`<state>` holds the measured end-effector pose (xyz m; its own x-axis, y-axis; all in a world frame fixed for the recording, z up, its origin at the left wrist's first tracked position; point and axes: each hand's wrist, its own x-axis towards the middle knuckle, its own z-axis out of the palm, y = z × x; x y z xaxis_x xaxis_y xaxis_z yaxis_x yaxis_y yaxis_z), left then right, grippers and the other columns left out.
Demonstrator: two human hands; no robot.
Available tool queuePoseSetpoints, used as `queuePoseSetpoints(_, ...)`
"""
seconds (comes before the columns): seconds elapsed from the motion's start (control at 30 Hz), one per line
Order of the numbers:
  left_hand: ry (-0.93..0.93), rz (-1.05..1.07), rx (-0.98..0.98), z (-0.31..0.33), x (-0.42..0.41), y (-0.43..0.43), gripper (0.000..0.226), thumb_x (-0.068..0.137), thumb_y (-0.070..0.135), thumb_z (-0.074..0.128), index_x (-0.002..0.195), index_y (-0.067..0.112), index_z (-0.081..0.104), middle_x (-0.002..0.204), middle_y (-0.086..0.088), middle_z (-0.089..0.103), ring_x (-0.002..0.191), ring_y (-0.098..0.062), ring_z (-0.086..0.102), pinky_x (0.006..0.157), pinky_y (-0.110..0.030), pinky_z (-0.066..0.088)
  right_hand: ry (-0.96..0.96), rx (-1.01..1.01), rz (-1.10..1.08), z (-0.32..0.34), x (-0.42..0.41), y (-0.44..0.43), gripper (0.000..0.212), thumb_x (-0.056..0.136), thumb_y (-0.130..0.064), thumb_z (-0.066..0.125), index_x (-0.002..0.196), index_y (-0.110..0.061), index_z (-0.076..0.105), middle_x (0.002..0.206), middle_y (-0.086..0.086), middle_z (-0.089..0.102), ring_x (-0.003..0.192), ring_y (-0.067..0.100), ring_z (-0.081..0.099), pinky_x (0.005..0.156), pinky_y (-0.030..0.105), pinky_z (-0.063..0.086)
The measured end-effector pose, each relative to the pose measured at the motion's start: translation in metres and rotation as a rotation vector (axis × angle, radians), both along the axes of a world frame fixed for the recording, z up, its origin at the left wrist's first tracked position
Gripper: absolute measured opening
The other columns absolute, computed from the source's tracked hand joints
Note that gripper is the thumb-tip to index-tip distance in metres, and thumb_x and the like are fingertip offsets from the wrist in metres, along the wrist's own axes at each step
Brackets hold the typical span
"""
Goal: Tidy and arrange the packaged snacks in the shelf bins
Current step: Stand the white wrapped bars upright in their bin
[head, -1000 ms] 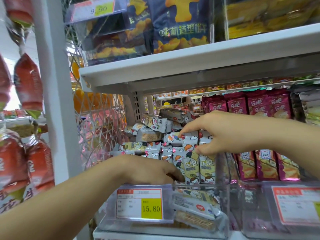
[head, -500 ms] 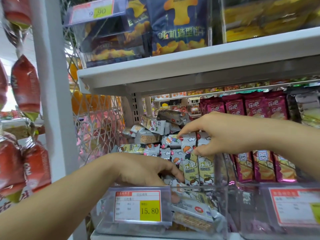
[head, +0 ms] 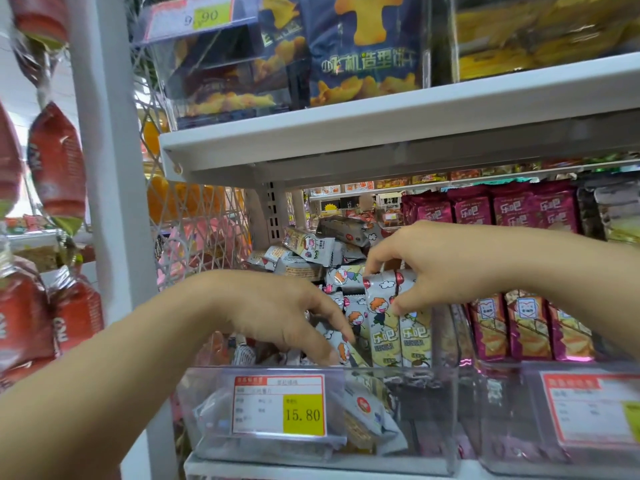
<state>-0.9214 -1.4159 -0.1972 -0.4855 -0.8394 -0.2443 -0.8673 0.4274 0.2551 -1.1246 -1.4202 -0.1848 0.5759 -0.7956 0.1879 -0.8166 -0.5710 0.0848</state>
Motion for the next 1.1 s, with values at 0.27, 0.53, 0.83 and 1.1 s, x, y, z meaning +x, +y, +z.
queuePoseSetpoints(0.27,0.006,0.066,-0.071,0.014,-0.010,0.007,0.021,0.088,0.031,0.063,0.108,0.036,0.066,0.119,0.003,0.062,0.107,-0.017,0.059,0.088,-0.024,0.048,0.125,-0.007,-0.041,-0.004,0.012,-0.001,0.040,0.075,-0.044,0.074,0.109,-0.028,0.060,0.085,-0.020,0.051,0.078,0.000,0.050,0.068,0.021,0.044)
queuePoseSetpoints(0.53,-0.003,0.075,-0.145,-0.002,-0.011,0.003,0.032,0.084,0.051,0.063,0.111,0.035,0.063,0.109,0.000,0.068,0.098,-0.010,0.062,0.081,-0.020,0.047,0.077,-0.077,0.016,-0.010,0.013,0.005,0.013,0.079,-0.036,0.072,0.086,-0.031,0.062,0.083,-0.012,0.059,0.070,-0.001,0.047,0.074,0.024,0.031)
queuePoseSetpoints(0.83,0.028,0.045,-0.240,-0.008,-0.008,0.004,0.033,0.079,0.058,0.065,0.103,0.035,0.063,0.104,0.007,0.065,0.094,-0.011,0.062,0.087,-0.035,0.050,0.150,-0.033,0.067,-0.006,0.013,0.013,0.021,0.085,-0.040,0.065,0.105,-0.035,0.069,0.087,-0.020,0.062,0.082,-0.002,0.053,0.086,0.024,0.041)
queuePoseSetpoints(1.1,0.078,0.003,-0.114,-0.003,0.001,0.003,0.026,0.081,0.046,0.069,0.105,0.044,0.063,0.109,0.025,0.055,0.093,-0.016,0.066,0.087,-0.031,0.052,0.200,-0.124,0.046,-0.012,0.011,0.016,0.019,0.084,-0.012,0.061,0.082,-0.031,0.061,0.079,-0.014,0.059,0.073,0.002,0.050,0.083,0.026,0.041)
